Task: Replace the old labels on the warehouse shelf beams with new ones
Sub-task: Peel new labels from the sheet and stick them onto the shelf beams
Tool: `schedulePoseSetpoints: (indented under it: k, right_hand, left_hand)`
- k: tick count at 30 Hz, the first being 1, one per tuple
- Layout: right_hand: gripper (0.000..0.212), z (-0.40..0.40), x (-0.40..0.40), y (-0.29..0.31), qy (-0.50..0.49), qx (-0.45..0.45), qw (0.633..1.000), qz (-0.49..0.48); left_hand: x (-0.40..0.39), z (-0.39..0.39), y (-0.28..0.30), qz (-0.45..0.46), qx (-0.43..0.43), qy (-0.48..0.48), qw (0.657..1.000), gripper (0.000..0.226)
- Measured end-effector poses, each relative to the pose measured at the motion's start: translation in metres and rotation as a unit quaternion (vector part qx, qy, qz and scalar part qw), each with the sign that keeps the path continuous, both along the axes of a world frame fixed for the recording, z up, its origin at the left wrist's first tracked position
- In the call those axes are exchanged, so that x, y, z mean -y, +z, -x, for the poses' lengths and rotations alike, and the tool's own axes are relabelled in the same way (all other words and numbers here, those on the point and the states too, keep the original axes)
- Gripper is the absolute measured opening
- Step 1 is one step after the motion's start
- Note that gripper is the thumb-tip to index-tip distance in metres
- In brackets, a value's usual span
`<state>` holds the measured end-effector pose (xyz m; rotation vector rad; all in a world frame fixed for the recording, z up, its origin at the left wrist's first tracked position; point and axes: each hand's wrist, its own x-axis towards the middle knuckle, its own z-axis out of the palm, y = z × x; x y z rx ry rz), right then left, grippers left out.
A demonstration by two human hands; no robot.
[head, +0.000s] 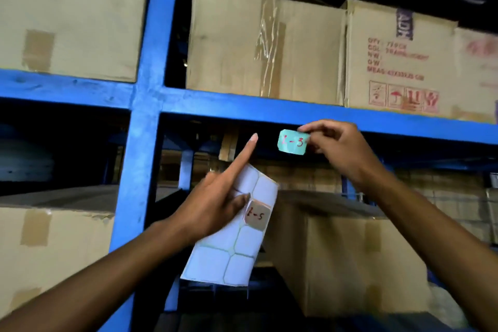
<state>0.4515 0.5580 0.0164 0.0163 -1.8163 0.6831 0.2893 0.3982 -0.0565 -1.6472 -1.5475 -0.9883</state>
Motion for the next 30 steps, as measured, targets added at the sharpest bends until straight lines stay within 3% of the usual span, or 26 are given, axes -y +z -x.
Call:
schedulePoseSetpoints:
  k: [5, 10, 17, 30]
  right_hand:
    - [0.022, 0.012, -0.022, 0.035, -0.010, -0.024, 0.997, -0.072]
    - [0.020, 0.022, -0.037, 0.054, 0.000, -0.030, 0.996, -0.078]
    - [0.030, 0.027, -0.048, 0.066, 0.082, -0.032, 0.994, -0.057]
    - [0.027, 0.031, -0.062, 0.068, 0.075, -0.008, 0.996, -0.050]
  left_hand:
    - [-0.018, -0.017, 0.048, 0.015, -0.052, 0.081, 0.995, 0.105]
    - [-0.027, -0.026, 0.074, 0.051, -0.081, 0.173, 0.980, 0.106]
    - [-0.039, -0.028, 0.094, 0.075, -0.107, 0.230, 0.964, 0.105]
    - [-0.069, -0.017, 0.108, 0.134, -0.118, 0.298, 0.938, 0.104]
